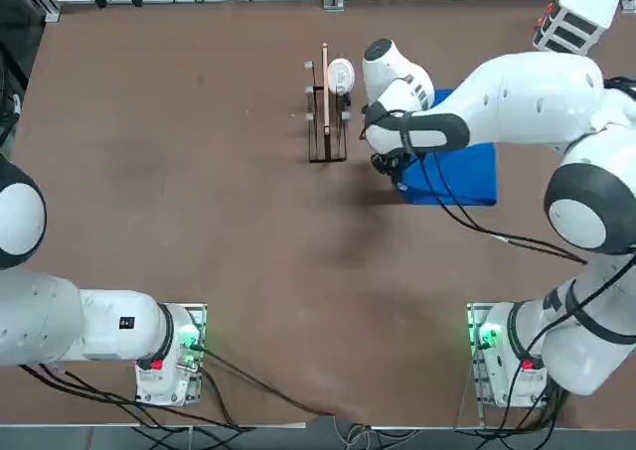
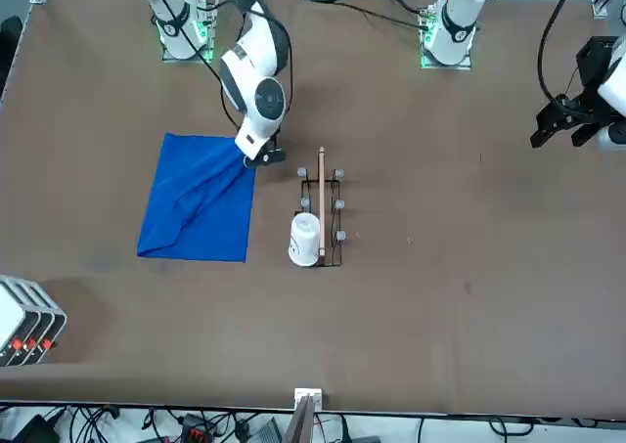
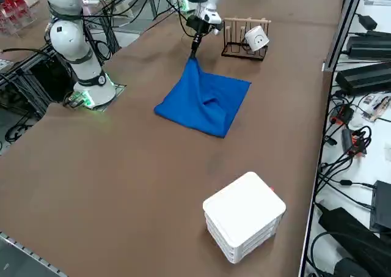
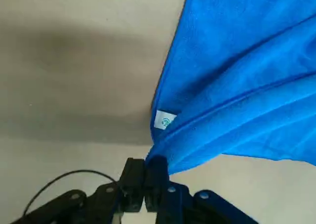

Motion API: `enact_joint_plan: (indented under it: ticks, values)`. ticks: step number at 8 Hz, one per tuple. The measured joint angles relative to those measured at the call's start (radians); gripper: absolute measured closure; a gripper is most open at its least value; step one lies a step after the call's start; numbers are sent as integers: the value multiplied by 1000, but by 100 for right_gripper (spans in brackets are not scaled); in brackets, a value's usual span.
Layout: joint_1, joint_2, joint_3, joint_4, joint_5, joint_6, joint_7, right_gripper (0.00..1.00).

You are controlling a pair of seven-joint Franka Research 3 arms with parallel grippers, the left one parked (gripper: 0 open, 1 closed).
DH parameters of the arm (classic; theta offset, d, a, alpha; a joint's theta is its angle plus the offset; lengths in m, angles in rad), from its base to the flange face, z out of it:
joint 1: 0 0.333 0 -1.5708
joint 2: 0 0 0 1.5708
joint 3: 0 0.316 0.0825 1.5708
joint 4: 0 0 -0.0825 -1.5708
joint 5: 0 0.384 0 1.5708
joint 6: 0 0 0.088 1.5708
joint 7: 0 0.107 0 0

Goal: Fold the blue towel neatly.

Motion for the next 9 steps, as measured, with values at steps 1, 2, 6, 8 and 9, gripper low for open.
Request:
enact_joint_plan:
  ticks: [1,2,6,8,9]
  values:
    - [0,4,0,0,0,0,0,94]
    - [0,6,0,0,0,0,2,94]
    - [22,47,0,1,-2,-35,8,94]
    - [32,60,0,1,-8,-55,15,94]
    - [35,60,-1,1,-8,-55,16,94]
